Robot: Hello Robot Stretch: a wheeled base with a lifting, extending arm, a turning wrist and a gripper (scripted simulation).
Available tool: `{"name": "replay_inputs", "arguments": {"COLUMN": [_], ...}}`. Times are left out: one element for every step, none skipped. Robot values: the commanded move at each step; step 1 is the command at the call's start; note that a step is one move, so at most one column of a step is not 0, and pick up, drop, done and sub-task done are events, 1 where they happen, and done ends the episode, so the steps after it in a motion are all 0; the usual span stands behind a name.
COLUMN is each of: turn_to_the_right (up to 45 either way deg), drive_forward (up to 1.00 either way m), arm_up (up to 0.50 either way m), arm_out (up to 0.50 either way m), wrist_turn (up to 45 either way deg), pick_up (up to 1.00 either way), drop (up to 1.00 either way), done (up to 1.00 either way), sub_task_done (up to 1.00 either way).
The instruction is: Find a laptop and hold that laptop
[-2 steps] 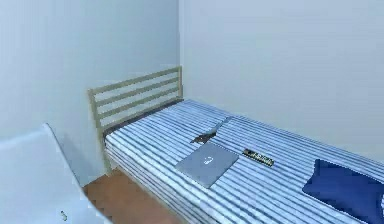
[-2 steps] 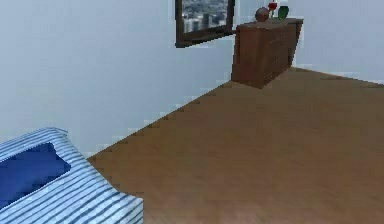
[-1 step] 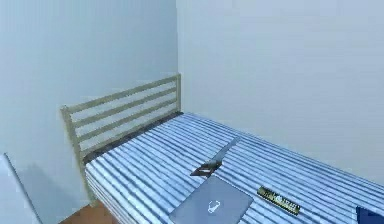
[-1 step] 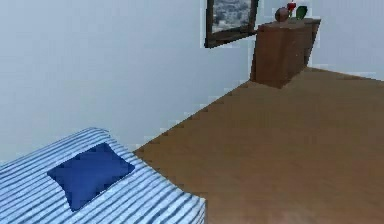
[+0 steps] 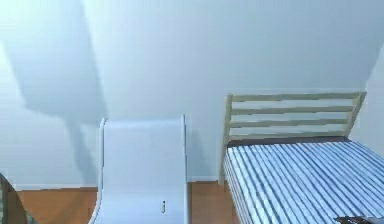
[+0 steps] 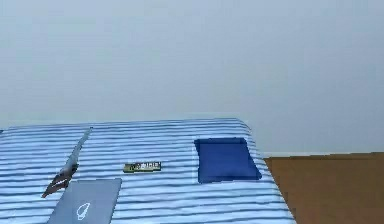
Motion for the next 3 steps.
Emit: {"name": "replay_inputs", "arguments": {"turn_to_the_right": [-30.0, 0.0, 0.0], "drive_forward": [0.0, 0.0, 0.0], "arm_up": [0.0, 0.5, 0.14], "arm_out": [0.0, 0.0, 0.0], "wrist_turn": [0.0, 0.0, 0.0], "pick_up": [0.0, 0.0, 0.0], "drop": [0.0, 0.0, 0.0], "done": [0.0, 0.0, 0.0], "sub_task_done": [0.0, 0.0, 0.0]}}
